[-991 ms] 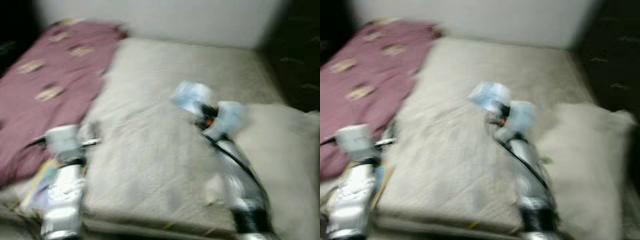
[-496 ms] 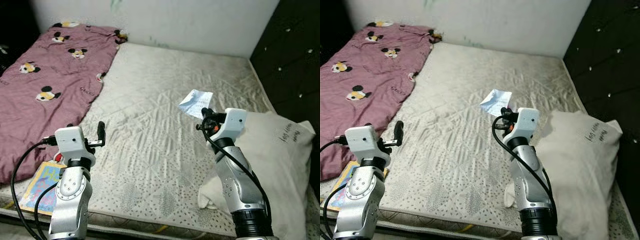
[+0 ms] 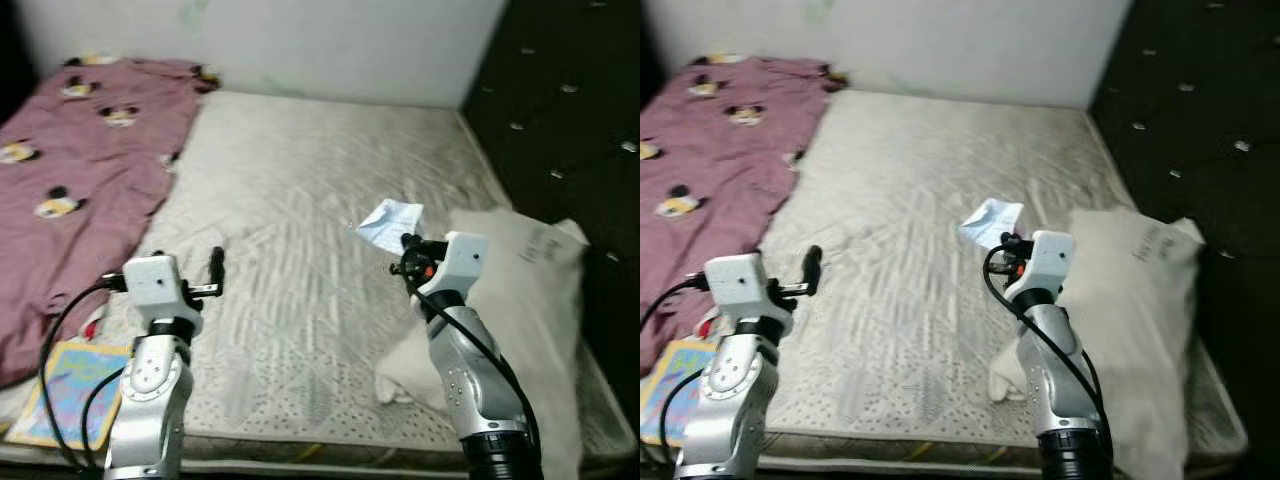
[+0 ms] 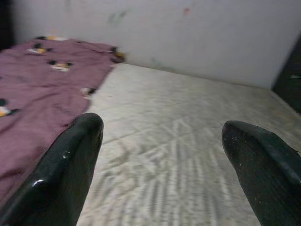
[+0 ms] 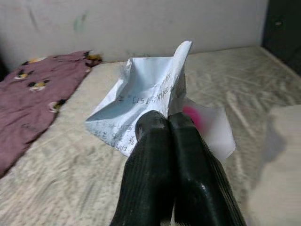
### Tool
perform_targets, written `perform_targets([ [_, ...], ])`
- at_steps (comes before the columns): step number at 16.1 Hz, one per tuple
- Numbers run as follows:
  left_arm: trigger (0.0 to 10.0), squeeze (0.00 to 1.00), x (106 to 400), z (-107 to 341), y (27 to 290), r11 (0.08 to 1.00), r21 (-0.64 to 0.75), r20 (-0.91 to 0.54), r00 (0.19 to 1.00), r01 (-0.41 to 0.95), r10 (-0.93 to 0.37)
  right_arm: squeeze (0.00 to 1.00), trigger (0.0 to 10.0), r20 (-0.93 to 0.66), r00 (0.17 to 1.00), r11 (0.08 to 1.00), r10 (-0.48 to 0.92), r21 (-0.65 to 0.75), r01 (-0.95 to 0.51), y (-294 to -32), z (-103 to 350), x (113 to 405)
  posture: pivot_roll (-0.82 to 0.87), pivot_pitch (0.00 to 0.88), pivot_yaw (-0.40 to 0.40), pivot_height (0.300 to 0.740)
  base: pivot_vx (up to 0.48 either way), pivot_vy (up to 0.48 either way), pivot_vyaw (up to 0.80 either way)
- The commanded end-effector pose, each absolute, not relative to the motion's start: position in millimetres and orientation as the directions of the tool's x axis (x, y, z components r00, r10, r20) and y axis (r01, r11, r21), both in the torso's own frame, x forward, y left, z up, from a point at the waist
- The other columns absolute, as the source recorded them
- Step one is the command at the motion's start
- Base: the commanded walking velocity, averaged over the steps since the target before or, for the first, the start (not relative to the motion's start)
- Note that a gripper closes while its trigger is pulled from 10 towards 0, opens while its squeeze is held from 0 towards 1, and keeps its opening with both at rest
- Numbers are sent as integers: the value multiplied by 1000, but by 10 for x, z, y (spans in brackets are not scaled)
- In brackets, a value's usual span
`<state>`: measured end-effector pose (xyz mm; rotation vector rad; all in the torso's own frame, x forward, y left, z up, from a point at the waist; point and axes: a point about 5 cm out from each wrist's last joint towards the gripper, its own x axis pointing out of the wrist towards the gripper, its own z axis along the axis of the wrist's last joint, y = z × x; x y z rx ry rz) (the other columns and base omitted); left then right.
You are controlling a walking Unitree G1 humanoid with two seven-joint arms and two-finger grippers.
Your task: Clean up the room
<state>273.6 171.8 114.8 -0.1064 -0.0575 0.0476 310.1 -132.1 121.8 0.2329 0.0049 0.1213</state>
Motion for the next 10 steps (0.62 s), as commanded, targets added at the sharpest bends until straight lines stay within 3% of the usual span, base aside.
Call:
perform_targets([
  [1, 10000, 0, 2741, 1158, 1710, 994, -104, 54, 998, -35, 41, 0, 10000, 28, 993, 967, 116, 223, -119, -1323, 1277, 3106, -26, 53, -56, 740, 0, 0, 0],
  [10, 10000, 0, 2729, 1162, 1698, 994, -105, 58, 998, -31, 37, 0, 10000, 39, 990, 965, 136, 222, -141, -1294, 1300, 3116, -25, 55, -61, 740, 0, 270, 0],
])
